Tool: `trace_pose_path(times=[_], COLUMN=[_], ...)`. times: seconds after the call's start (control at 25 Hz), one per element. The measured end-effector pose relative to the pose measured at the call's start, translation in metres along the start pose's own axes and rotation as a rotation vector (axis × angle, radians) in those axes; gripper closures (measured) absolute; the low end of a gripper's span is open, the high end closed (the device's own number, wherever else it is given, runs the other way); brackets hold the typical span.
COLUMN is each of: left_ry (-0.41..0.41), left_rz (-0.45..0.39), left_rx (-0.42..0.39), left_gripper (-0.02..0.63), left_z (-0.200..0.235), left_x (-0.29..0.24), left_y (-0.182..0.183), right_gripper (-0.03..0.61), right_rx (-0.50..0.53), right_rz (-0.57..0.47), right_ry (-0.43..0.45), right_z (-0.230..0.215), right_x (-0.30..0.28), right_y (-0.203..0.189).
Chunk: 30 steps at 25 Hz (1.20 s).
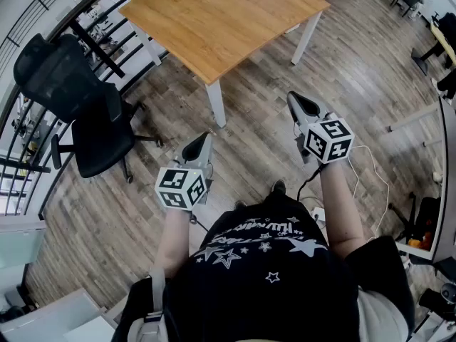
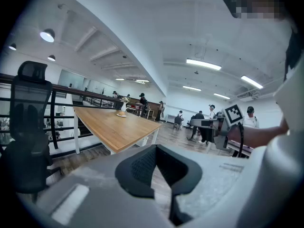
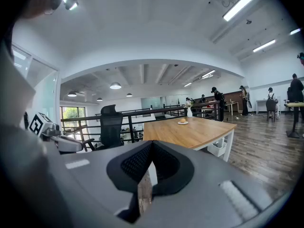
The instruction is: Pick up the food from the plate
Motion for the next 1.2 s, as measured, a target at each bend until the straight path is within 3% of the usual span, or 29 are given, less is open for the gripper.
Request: trace_pose_path(times=[0.76,0.96,1.2], left_ry=[0.003,-0.007,-0.028], left_rz=[0.035,0.051,0.081], left_rx=[0.046,0.051,0.036], left_gripper=[0.612,0.612,0.612], left_z=[0.001,-0.001,-0.015], left_x=[0.034,0.032,0.017], left_y=[-0.027,-0.031,-0.036], right_gripper=[0.578,0.577,0.576], right_rx=[-0.009,0.037,-0.076], right_rz=[0.032,0.080,0.046], right_ry=[-0.031,-0.058,-0.091], right_z=[0.029,0.030,0.002], right_x=[0.023,0.038,0.054], right_y=[-0.018,-0.030,-0.048])
Point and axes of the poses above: the fingertips, and each gripper's own axes: x backward along the fingers, z to its left, y out of its top, the point moved 9 cm from there along x, backward along the fingers, and after that the axes turned 4 degrees about -x, right-handed, at the moved point
